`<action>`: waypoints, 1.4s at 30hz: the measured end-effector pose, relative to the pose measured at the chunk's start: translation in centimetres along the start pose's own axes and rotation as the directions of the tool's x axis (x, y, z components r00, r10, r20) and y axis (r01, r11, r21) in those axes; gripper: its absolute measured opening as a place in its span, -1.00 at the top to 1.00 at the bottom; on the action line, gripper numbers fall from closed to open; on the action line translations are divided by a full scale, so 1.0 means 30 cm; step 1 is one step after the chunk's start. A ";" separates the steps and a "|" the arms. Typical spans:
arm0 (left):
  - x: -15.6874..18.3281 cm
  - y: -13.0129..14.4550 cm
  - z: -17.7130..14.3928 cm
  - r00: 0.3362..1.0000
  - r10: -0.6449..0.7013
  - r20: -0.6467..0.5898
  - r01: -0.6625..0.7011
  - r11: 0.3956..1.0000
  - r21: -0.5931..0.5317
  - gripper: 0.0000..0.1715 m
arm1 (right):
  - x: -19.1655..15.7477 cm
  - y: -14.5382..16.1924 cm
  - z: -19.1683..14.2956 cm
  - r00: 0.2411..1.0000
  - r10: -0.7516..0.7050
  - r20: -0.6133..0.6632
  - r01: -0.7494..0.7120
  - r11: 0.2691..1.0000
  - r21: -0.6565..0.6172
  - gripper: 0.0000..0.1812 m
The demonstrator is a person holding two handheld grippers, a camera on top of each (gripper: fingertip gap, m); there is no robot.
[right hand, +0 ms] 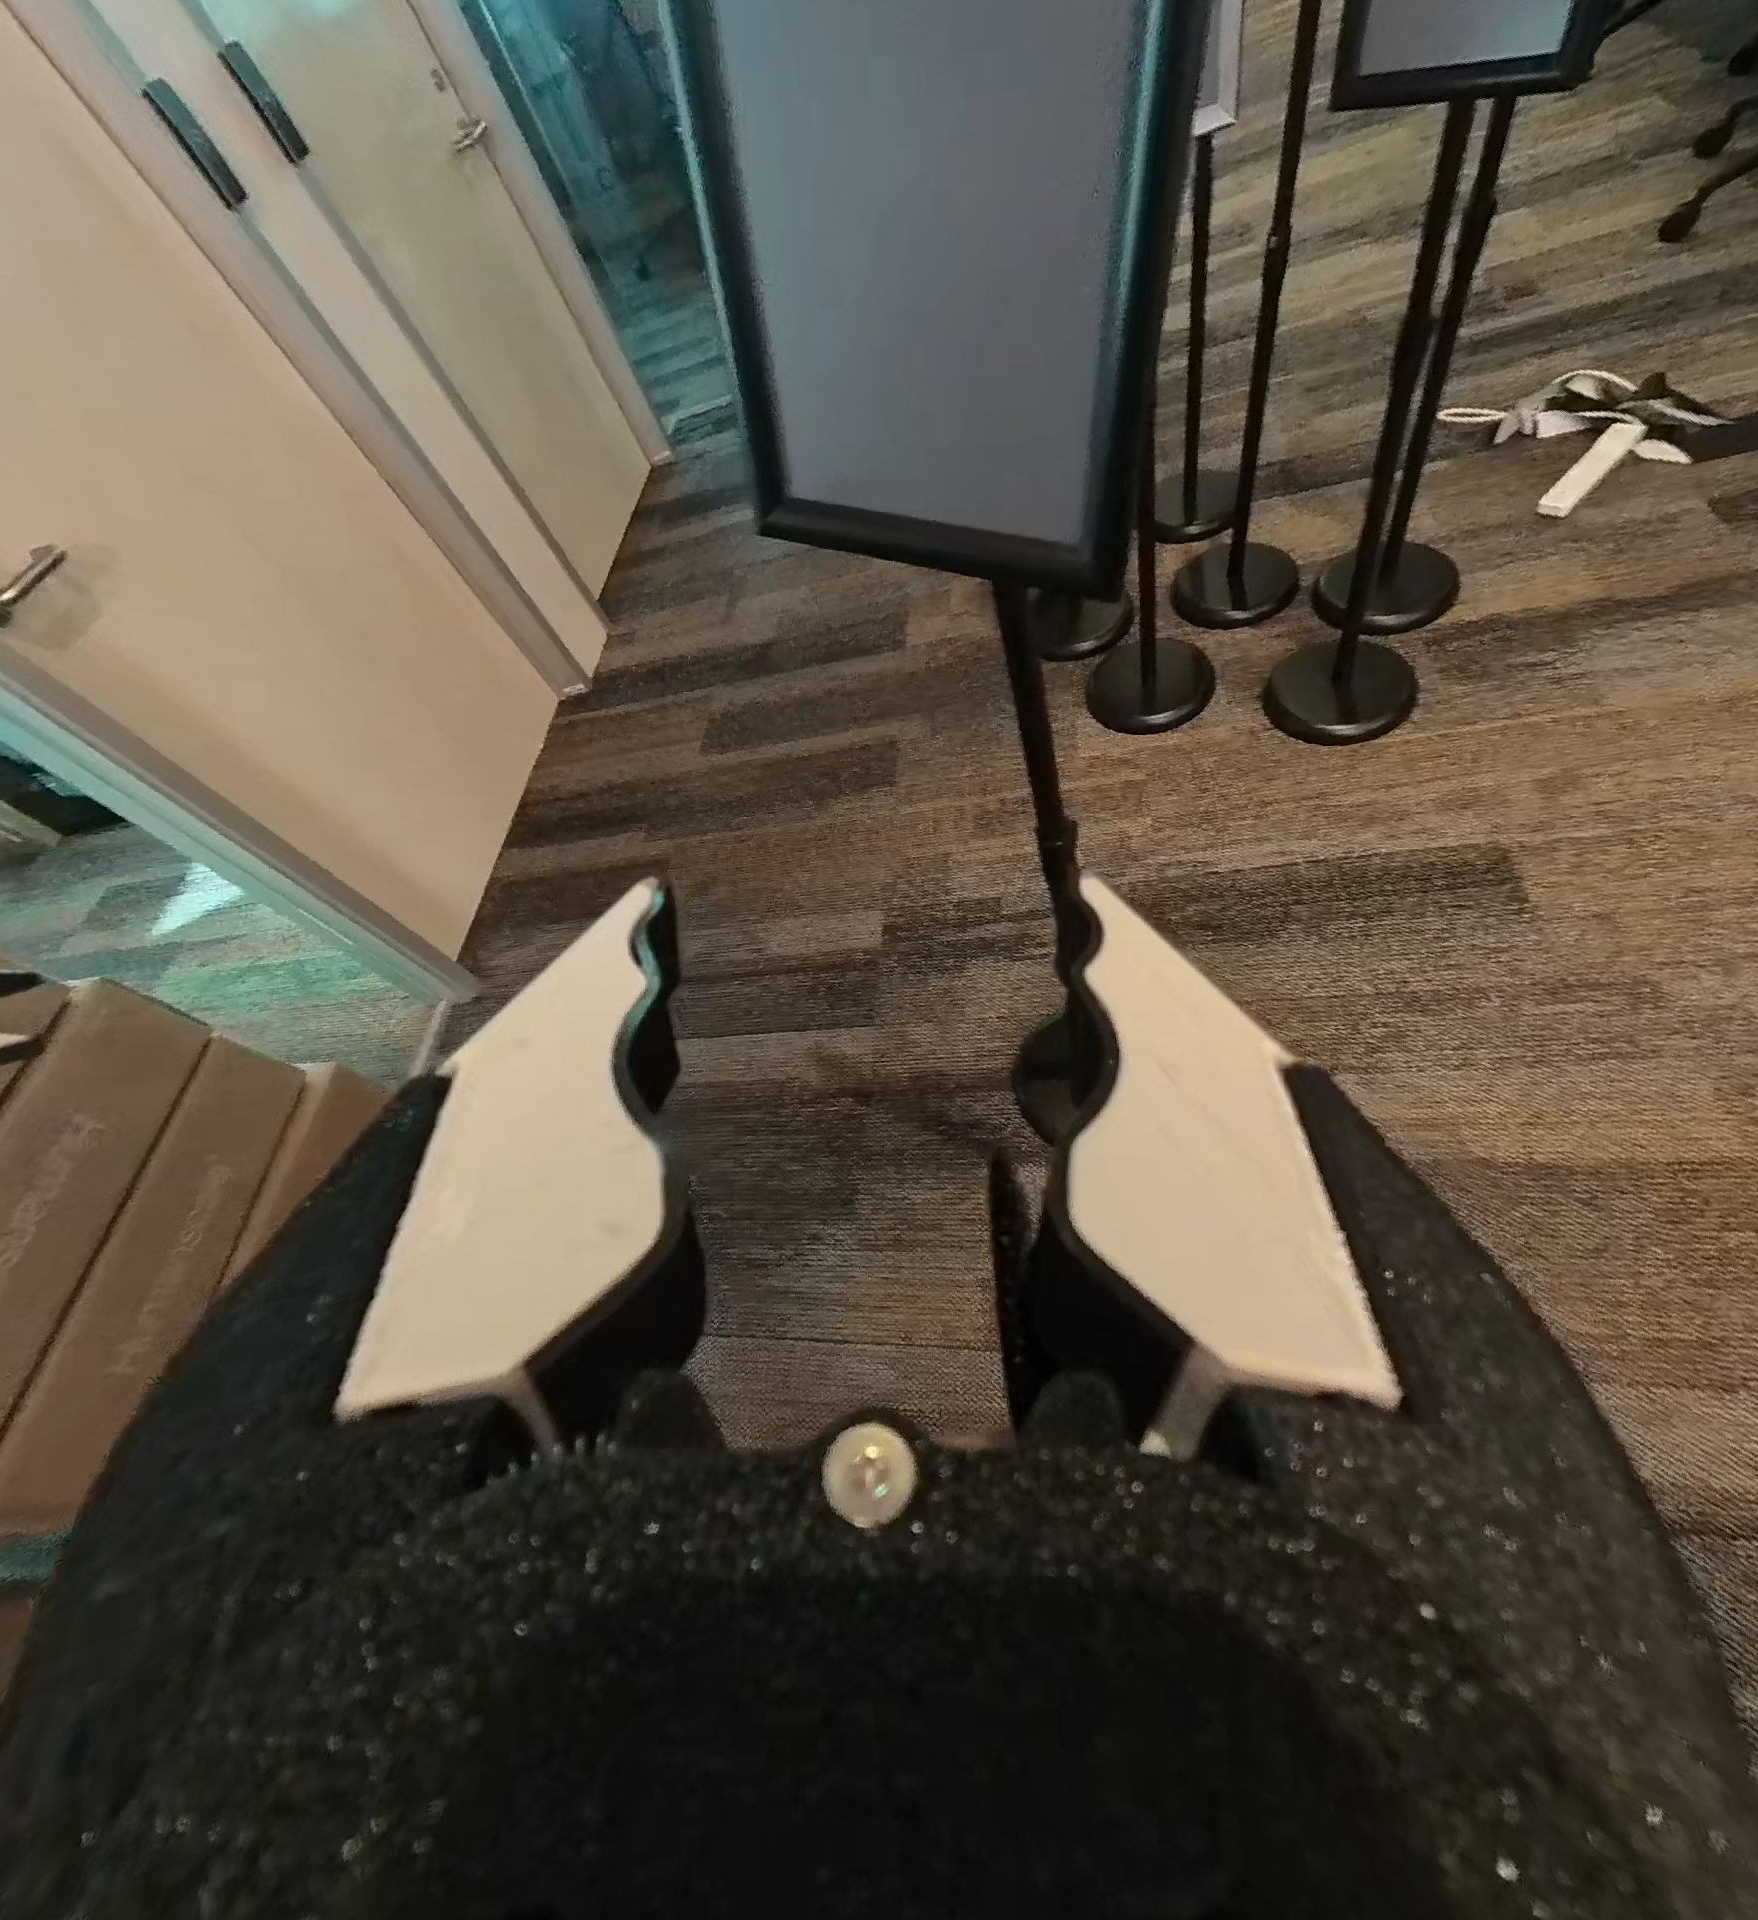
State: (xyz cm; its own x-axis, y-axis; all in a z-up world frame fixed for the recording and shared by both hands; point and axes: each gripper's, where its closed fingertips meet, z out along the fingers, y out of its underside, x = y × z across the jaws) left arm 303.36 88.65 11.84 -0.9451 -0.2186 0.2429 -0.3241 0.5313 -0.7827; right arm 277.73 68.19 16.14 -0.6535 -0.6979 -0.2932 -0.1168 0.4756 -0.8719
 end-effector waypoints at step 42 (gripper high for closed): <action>-0.039 -0.546 0.488 0.994 0.079 -0.073 -0.083 0.995 -0.062 -0.06 | -0.772 -0.548 -0.108 0.535 0.169 0.828 0.031 0.975 -0.219 0.01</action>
State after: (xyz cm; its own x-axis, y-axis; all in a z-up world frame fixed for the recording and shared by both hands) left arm 310.41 68.23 15.99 -0.9683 -0.1156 0.2216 -0.2460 0.5974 -0.7633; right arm 292.35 78.27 38.53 0.2497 -0.7360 -0.6293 -0.2979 0.5599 -0.7731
